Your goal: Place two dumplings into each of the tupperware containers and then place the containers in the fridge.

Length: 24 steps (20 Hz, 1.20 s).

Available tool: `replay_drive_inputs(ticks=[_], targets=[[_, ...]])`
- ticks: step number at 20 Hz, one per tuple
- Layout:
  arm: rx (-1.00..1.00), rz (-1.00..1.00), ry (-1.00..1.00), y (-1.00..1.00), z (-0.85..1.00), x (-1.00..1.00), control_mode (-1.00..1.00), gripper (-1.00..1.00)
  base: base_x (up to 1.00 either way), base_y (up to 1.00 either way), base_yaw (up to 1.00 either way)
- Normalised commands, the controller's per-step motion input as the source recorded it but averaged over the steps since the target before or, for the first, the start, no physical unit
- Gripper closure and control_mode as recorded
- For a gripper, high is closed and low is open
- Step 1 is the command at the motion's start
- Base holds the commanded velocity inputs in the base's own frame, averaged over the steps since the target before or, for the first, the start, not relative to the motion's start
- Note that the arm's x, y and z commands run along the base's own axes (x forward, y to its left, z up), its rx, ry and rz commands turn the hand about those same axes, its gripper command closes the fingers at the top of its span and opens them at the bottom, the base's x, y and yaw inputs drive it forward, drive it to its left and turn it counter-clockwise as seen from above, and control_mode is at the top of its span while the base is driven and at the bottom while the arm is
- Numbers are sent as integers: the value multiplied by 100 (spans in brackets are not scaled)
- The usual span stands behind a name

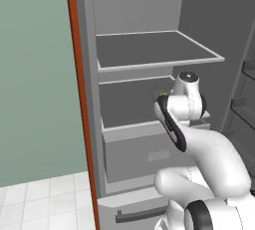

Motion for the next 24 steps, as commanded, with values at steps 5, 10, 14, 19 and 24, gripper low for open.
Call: replay_drive_inputs(ticks=[5, 10, 14, 19, 24], targets=[[0, 5, 0, 0, -21, 68, -100, 100, 0, 0, 0], [0, 1, 0, 0, -26, 61, -100, 100, 0, 0, 0], [0, 0, 0, 0, -26, 56, -100, 100, 0, 0, 0], [0, 0, 0, 0, -24, 51, -100, 100, 0, 0, 0], [0, 0, 0, 0, -18, 45, -100, 100, 0, 0, 0]])
